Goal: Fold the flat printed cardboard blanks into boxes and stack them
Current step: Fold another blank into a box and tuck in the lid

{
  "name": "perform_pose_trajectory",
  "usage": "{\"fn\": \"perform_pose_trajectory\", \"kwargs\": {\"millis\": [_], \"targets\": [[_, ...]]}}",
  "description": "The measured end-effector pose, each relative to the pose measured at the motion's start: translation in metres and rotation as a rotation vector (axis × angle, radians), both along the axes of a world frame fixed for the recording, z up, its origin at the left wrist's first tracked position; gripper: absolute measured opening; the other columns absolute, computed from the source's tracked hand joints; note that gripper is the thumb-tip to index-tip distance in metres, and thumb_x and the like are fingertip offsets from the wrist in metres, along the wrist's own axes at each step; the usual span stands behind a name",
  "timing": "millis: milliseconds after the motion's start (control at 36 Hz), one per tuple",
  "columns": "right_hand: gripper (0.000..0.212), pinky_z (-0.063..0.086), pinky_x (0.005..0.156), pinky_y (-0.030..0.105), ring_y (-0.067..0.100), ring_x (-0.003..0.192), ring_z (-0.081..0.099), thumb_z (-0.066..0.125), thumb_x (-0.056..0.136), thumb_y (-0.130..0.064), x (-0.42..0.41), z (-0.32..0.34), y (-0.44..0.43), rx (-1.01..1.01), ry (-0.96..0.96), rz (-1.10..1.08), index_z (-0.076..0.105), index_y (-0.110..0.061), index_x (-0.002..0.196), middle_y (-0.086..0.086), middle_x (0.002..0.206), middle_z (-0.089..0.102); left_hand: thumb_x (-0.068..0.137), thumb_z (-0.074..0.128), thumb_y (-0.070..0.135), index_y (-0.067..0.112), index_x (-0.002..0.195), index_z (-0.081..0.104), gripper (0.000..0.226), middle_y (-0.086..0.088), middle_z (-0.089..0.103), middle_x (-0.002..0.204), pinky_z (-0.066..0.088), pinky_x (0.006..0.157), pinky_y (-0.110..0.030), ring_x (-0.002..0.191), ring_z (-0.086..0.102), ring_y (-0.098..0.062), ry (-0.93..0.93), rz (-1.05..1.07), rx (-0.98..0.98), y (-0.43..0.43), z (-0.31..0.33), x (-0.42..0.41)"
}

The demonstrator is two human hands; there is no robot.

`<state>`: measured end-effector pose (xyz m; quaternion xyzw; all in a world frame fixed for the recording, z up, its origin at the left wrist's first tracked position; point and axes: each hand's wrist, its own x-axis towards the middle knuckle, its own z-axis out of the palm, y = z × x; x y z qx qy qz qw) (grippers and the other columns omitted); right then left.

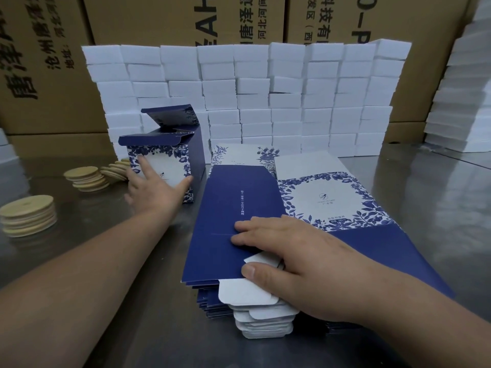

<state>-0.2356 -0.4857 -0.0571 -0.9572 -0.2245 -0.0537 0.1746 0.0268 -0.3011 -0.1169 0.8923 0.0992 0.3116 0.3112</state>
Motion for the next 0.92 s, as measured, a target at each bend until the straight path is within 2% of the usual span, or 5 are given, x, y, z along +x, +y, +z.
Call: {"fn": "perform_pose_trajectory", "kwargs": {"millis": [278,361,472,583,917], "targets": [[0.051,0.003,0.107,0.013,-0.015,0.127,-0.003,0.038,0.092,-0.049,-0.001,0.001,0.001,-0.001,0.008,-0.019,0.036,-0.039,0.142,-0.026,0.151,0.023,0.075,0.061,0.063,0.023,0.148,0.007,0.099,-0.013,0.009,0.155,0.020,0.110,-0.053,0.135,0.027,-0.037,0.087,0.033,0.047,0.001,-0.003,0.009],[0.051,0.002,0.107,0.013,-0.016,0.127,-0.003,0.037,0.092,-0.050,-0.001,0.001,0.001,0.002,0.012,-0.024,0.036,-0.039,0.142,-0.027,0.151,0.022,0.074,0.066,0.057,0.016,0.145,0.016,0.095,-0.016,0.021,0.148,0.023,0.107,-0.050,0.129,0.034,-0.037,0.088,0.048,0.066,0.001,-0.002,0.008],[0.050,0.002,0.105,0.012,-0.016,0.126,-0.002,0.037,0.092,-0.049,-0.002,0.001,0.001,-0.007,0.018,-0.030,0.035,-0.040,0.142,-0.027,0.151,0.021,0.076,0.067,0.044,0.009,0.126,0.038,0.068,-0.021,0.038,0.130,0.029,0.099,-0.045,0.118,0.039,-0.039,0.053,0.065,0.146,0.000,-0.001,0.002],[0.050,0.002,0.105,0.011,-0.017,0.126,-0.003,0.038,0.093,-0.049,-0.002,0.002,0.001,-0.007,0.026,-0.031,0.034,-0.040,0.142,-0.028,0.151,0.020,0.081,0.064,0.035,0.009,0.121,0.044,0.052,-0.020,0.045,0.123,0.038,0.090,-0.043,0.115,0.043,-0.037,0.055,-0.119,0.157,-0.003,0.001,0.000],[0.050,0.002,0.108,0.015,-0.016,0.126,-0.002,0.038,0.094,-0.048,-0.001,-0.001,-0.001,0.005,-0.030,-0.006,0.035,-0.039,0.142,-0.026,0.151,0.021,0.088,0.052,0.031,0.010,0.128,0.045,0.045,-0.017,0.047,0.127,0.039,0.090,-0.043,0.113,0.048,-0.036,0.040,-0.182,0.144,-0.005,0.008,-0.017]]}}
